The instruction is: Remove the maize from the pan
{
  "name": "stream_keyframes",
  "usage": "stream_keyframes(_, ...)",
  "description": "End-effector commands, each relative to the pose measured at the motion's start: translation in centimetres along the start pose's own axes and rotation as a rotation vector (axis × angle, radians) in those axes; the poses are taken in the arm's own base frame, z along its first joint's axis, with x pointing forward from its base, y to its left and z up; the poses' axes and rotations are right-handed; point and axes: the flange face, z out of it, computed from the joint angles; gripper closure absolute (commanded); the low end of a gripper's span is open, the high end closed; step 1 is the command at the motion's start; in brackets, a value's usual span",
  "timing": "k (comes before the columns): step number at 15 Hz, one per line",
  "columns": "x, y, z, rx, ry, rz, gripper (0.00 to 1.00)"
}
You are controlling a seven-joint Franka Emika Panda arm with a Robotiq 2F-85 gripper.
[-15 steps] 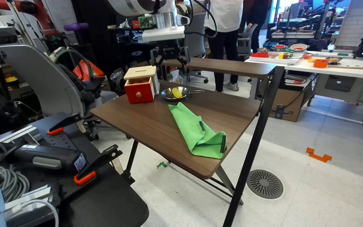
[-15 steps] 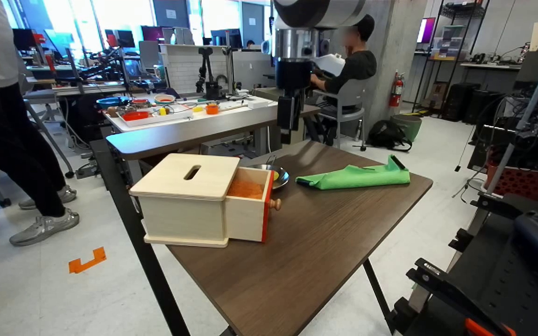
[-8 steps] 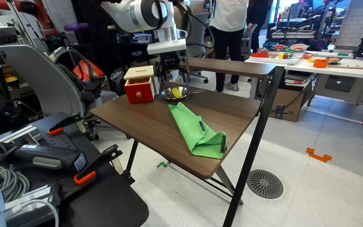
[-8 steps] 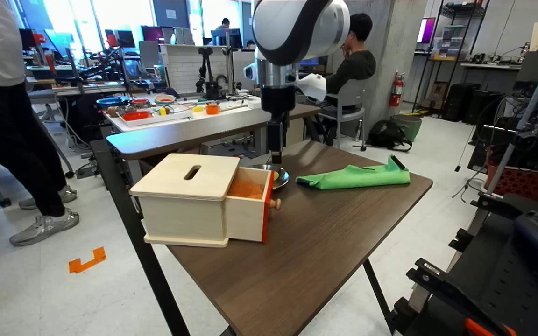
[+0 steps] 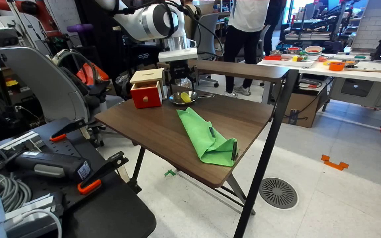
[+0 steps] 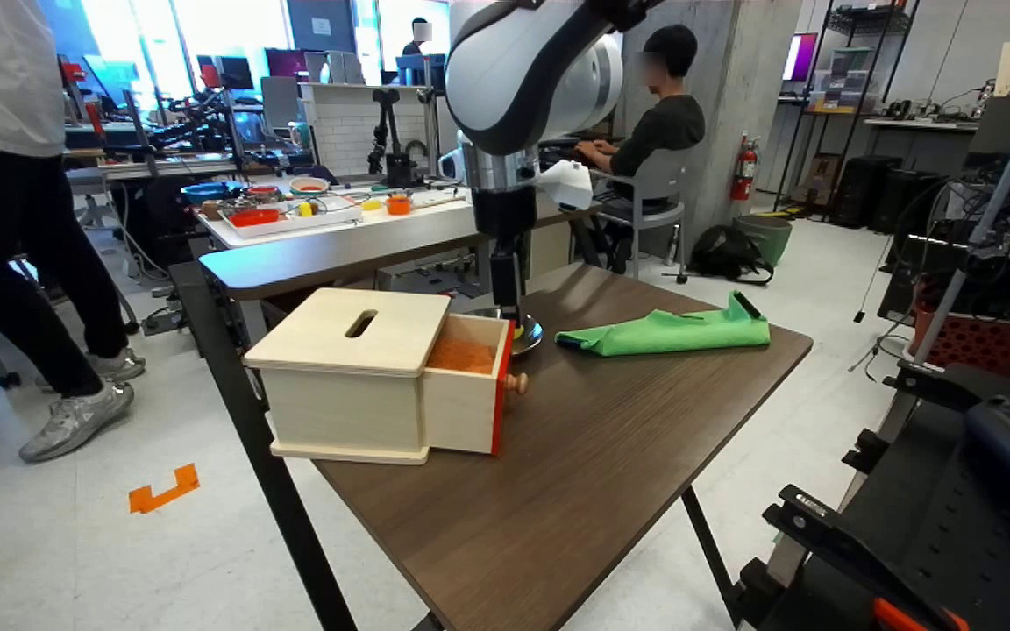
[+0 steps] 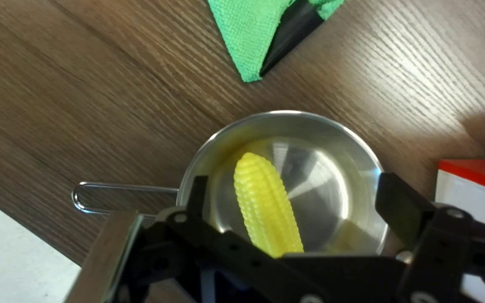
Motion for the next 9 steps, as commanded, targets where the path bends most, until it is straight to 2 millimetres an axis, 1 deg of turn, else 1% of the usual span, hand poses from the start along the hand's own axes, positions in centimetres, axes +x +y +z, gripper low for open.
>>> stream_keyframes(1, 1.3, 0.5, 0.8, 0.001, -0.028, -0.033, 0.0)
stream_keyframes(6, 2.3, 0.3, 1.4, 0.009, -0.045, -0.047, 0.0)
stream_keyframes(7, 2.5, 0.2, 1.5, 0.012, -0.048, -0.049, 0.08)
stream_keyframes(8, 2.7, 0.1, 1.5, 0.014, -0.05, -0.052, 0.26)
stream_keyframes(9, 2.9, 0.1, 1.5, 0.013, -0.052, -0.053, 0.35)
